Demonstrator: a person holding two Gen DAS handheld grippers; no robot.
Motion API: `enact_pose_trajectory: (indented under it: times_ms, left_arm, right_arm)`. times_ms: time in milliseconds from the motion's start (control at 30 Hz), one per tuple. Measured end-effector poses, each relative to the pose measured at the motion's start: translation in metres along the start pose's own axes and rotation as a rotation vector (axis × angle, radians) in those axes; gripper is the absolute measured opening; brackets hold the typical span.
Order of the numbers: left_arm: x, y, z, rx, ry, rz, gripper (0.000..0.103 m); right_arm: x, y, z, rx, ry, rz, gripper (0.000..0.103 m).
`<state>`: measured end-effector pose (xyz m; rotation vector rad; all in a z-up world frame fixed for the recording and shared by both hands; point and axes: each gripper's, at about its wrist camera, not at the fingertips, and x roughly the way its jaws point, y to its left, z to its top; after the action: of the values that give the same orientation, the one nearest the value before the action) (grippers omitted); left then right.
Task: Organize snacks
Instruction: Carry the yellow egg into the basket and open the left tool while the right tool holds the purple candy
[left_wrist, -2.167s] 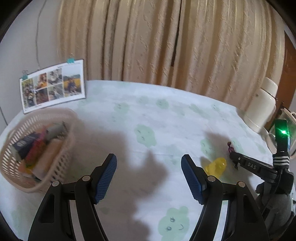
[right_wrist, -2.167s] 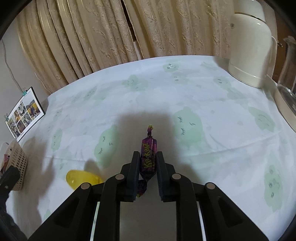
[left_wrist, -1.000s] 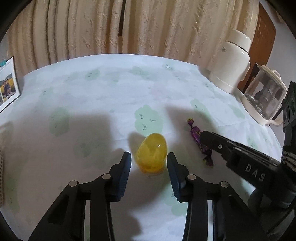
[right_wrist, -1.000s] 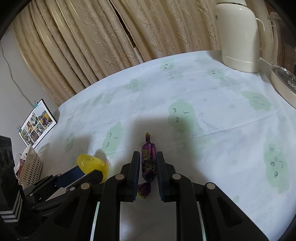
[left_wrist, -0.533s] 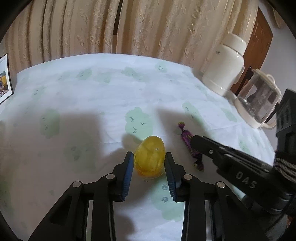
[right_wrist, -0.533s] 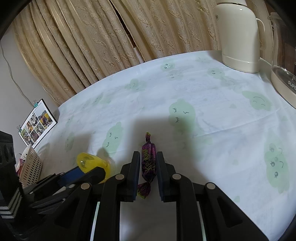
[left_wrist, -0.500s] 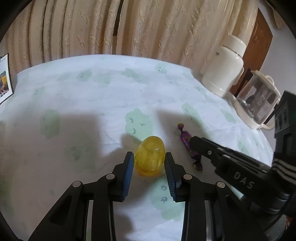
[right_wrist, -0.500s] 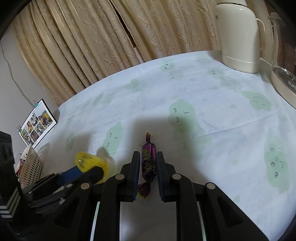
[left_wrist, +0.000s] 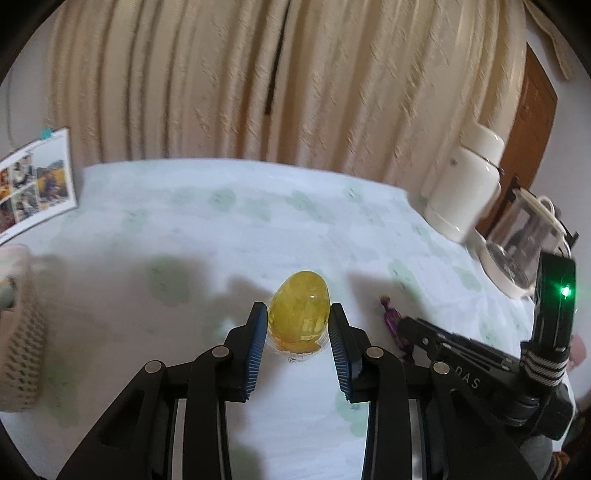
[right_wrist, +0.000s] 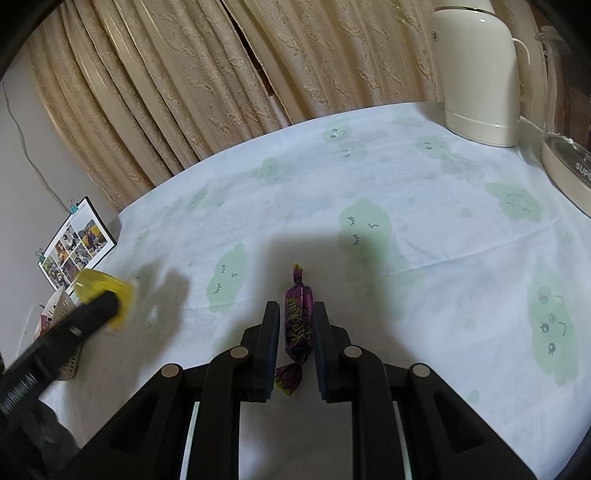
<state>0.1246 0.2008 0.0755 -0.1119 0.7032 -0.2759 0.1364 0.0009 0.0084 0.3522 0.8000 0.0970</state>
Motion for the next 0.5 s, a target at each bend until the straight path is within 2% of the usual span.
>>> enact_pose_trajectory:
  times_ms: [133,500]
  left_arm:
    - [-0.020,0.017,0.005,-0.034,-0.058,0.065,0.035]
    - [-0.069,0.091,0.013,-0.150,-0.190,0.342,0.035]
  right_arm:
    - [-0.001,0.001,0.000,-0.001,0.000,0.001,0.017]
    - [-0.001,0.001,0.000,0.000,0.000,0.000,0.017]
